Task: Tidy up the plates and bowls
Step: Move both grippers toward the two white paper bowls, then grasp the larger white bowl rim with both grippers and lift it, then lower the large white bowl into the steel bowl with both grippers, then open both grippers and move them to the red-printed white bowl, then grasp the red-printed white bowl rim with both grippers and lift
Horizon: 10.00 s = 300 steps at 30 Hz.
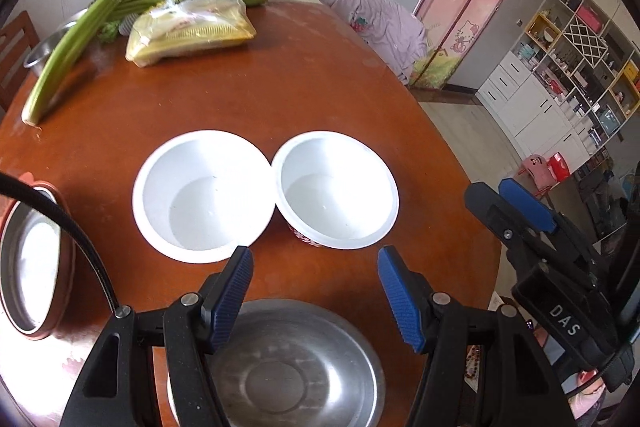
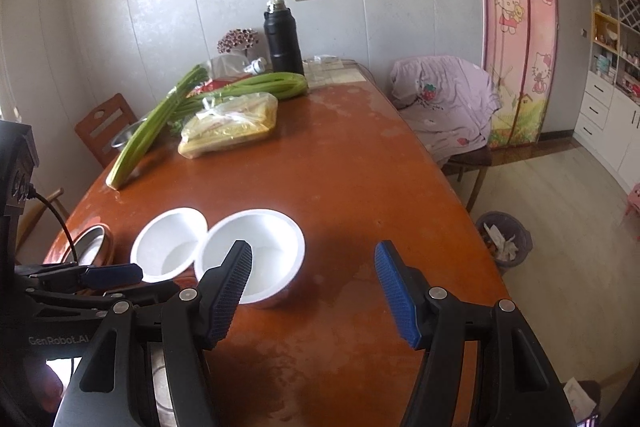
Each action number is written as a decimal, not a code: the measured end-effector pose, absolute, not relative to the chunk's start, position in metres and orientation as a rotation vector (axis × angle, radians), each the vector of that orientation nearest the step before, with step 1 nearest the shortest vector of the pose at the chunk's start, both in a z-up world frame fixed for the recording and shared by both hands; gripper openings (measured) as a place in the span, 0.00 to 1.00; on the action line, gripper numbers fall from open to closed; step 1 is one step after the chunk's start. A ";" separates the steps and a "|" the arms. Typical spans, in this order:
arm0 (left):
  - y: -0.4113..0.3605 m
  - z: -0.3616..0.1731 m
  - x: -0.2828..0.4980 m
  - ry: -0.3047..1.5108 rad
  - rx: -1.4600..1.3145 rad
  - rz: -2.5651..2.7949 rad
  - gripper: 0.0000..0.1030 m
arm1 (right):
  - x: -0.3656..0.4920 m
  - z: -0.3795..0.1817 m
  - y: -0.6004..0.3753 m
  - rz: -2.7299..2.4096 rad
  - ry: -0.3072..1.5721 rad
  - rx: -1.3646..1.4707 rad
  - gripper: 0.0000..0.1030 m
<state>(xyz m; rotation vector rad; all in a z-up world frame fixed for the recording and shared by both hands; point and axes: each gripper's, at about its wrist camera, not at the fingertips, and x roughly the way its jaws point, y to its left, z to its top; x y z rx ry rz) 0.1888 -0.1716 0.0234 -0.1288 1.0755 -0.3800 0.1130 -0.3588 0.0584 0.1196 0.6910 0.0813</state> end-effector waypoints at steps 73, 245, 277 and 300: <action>-0.144 0.049 0.170 1.028 -0.247 -0.460 0.37 | 0.106 0.054 -0.290 0.260 0.757 0.024 0.41; -0.083 0.034 0.120 0.894 -0.047 -0.274 0.72 | 0.078 0.023 -0.234 0.243 0.848 -0.038 0.49; -0.066 0.042 0.194 0.915 -0.015 -0.216 0.75 | 0.136 0.055 -0.238 0.212 0.794 0.026 0.60; -0.065 0.007 0.247 1.021 -0.035 -0.185 0.75 | 0.180 0.026 -0.242 0.217 0.906 0.034 0.60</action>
